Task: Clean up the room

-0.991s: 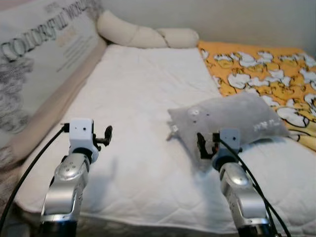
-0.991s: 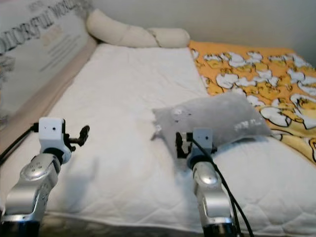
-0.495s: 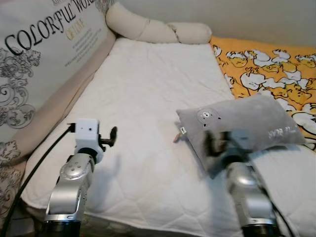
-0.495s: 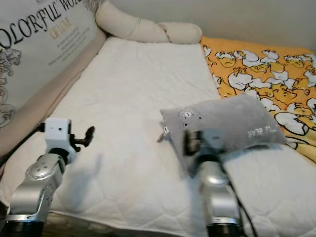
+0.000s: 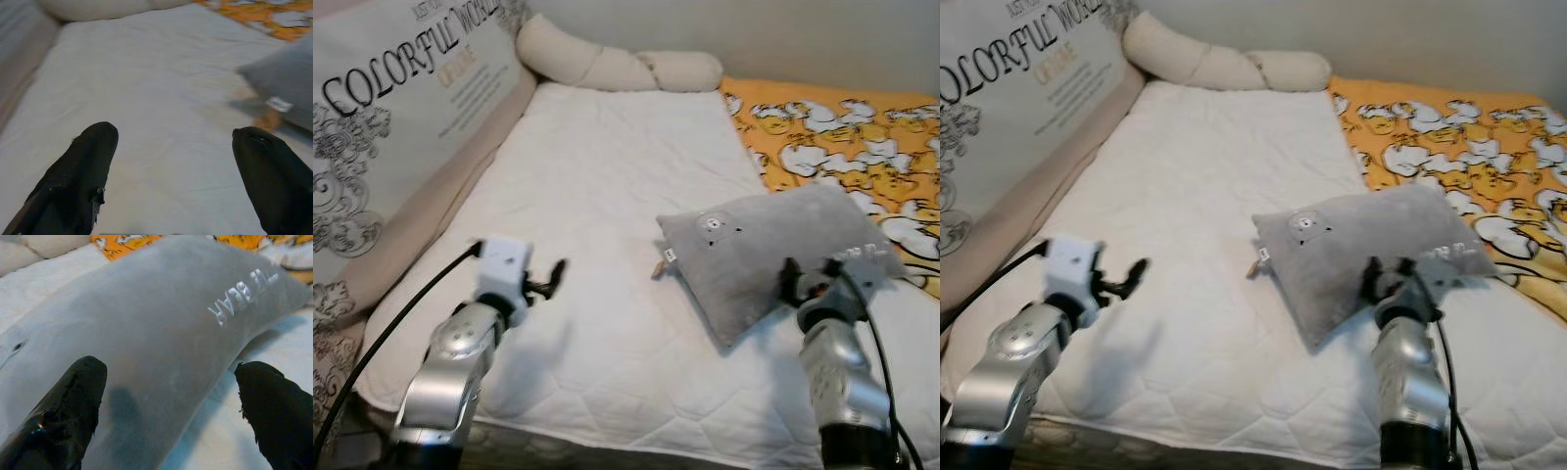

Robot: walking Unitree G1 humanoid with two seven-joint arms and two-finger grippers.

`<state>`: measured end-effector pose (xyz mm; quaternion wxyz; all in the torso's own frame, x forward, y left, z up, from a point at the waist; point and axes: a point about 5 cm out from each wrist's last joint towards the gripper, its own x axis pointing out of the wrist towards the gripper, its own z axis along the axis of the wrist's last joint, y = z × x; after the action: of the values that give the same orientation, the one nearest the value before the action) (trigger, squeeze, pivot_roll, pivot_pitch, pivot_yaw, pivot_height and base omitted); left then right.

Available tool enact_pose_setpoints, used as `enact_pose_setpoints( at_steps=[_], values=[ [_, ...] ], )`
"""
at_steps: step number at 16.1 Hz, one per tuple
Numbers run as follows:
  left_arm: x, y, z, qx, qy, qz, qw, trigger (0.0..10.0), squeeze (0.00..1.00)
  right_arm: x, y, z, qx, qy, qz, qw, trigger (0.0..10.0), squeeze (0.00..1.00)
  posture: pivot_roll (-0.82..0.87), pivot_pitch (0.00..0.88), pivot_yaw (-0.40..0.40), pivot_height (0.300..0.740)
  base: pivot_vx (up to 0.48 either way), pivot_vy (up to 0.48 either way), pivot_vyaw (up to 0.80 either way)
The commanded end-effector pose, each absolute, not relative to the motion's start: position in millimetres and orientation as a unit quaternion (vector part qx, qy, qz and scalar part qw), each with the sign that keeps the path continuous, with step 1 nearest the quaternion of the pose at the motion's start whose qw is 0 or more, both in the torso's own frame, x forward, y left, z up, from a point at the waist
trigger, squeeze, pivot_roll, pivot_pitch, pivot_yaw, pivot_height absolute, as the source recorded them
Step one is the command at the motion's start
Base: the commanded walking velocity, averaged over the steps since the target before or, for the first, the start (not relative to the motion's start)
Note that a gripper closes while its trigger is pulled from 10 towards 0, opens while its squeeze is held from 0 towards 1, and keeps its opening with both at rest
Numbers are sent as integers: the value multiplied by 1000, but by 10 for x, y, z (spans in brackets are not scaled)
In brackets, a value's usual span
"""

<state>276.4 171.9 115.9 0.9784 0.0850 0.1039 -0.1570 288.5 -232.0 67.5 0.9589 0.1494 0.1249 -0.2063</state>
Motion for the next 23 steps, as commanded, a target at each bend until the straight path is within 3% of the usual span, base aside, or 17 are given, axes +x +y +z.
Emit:
enact_pose_setpoints(
  at_steps=[1, 3, 5, 7, 9, 12, 13, 17, 18, 19, 20, 23],
  values=[
    [2790, 1621, 1204, 107, 101, -222, 964, 10000, 0, 2979, -2458, 632, 195, 134, -242, 941, 10000, 1000, 35, 0, -16, 740, 0, 0, 0],
    [2801, 1561, 1218, 128, 107, -278, 946, 10000, 0, 3028, -2664, 545, 248, 152, -305, 907, 10000, 1000, 36, 0, -11, 740, 0, 0, 0],
    [2824, 1542, 1257, 139, 97, -293, 941, 10000, 0, 3036, -2719, 477, 299, 153, -314, 888, 10000, 1000, 37, 0, -10, 740, 0, 0, 0],
    [2843, 1497, 1325, 141, 81, -315, 935, 10000, 0, 3020, -2726, 385, 371, 146, -319, 860, 10000, 1000, 41, 0, -13, 740, 0, 0, 0],
    [2830, 1477, 1335, 157, 86, -339, 923, 10000, 0, 2981, -2689, 252, 482, 135, -329, 801, 10000, 1000, 50, 0, -3, 740, 0, 0, 0],
    [2820, 1475, 1322, 170, 91, -350, 917, 10000, 0, 3081, -2519, 255, 571, 113, -260, 771, 10000, 1000, 60, 0, 1, 740, 0, 0, 0],
    [2824, 1462, 1322, 171, 91, -351, 916, 10000, 0, 3117, -2501, 289, 575, 105, -244, 774, 10000, 0, 61, 0, 0, 740, 0, 0, 0],
    [2811, 1407, 1326, 175, 91, -356, 913, 10000, 0, 3209, -2442, 368, 565, 97, -219, 789, 10000, 0, 80, 0, -33, 740, 0, 0, 0],
    [2796, 1401, 1322, 175, 92, -355, 914, 10000, 0, 3261, -2396, 419, 566, 90, -198, 795, 9529, 0, 79, 0, -39, 740, 0, 0, 0],
    [2786, 1401, 1320, 173, 92, -354, 914, 10000, 0, 3299, -2336, 443, 559, 96, -183, 803, 3765, 0, 76, 0, -38, 740, 0, 0, 0],
    [2781, 1398, 1315, 170, 94, -355, 915, 10000, 0, 3319, -2282, 446, 540, 106, -177, 816, 0, 0, 73, 0, -37, 740, 0, 0, 0],
    [2794, 1370, 1311, 166, 93, -357, 914, 10000, 0, 3342, -2239, 458, 540, 105, -177, 816, 0, 0, 64, 0, -40, 740, 0, 0, 0]
  ],
)
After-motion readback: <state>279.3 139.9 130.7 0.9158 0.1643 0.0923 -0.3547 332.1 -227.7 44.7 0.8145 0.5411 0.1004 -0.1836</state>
